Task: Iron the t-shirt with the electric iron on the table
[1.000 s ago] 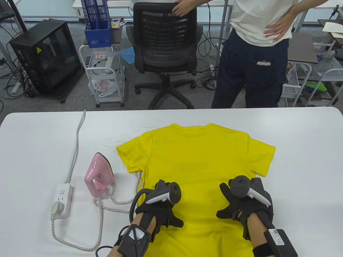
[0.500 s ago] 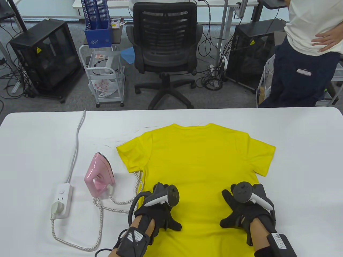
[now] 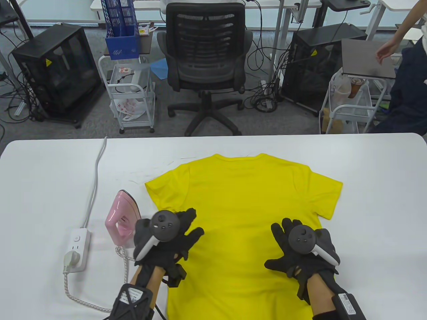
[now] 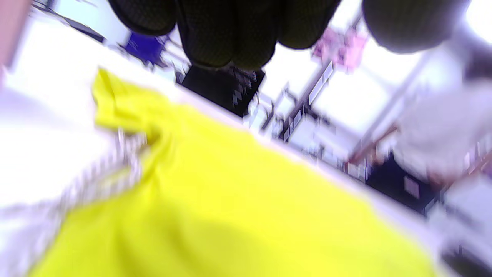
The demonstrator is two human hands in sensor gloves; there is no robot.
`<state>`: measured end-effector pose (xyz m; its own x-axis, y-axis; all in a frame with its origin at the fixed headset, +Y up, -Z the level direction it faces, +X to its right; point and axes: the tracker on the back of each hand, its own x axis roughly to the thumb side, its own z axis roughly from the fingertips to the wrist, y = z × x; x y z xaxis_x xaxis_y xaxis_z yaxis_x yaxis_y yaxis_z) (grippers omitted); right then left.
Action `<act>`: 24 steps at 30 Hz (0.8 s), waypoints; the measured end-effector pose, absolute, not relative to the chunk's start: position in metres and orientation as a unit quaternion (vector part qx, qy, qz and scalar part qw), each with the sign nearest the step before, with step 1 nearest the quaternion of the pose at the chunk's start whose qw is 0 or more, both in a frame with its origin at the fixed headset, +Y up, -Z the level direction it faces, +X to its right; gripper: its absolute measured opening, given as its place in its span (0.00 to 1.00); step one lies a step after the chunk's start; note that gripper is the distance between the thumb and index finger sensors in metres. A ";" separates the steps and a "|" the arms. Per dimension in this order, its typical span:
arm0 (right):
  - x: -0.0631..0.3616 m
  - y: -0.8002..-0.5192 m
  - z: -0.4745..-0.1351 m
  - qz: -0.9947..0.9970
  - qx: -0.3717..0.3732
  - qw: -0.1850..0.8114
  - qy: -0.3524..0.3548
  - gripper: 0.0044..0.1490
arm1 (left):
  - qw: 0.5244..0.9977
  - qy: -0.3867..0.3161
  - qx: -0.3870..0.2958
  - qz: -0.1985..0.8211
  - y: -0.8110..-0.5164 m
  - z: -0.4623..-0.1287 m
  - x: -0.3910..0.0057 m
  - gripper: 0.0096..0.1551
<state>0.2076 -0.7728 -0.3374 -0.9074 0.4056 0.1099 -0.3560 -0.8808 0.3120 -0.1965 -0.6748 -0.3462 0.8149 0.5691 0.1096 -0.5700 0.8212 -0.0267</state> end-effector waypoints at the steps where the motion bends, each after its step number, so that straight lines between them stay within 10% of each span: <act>1: 0.208 -0.775 -0.337 0.966 0.082 0.202 0.142 0.63 | 0.945 -0.032 0.034 0.324 -0.665 -0.344 -0.213 0.39; 8: 0.213 -0.784 -0.337 0.959 0.071 0.224 0.159 0.62 | 0.918 0.161 0.127 0.339 -0.647 -0.330 -0.309 0.43; 16: 0.217 -0.783 -0.337 0.957 0.069 0.238 0.153 0.63 | 0.892 0.227 0.029 0.390 -0.702 -0.332 -0.355 0.60; 24: 0.217 -0.782 -0.335 0.955 0.069 0.241 0.159 0.63 | 0.867 0.235 0.019 0.438 -0.738 -0.338 -0.362 0.35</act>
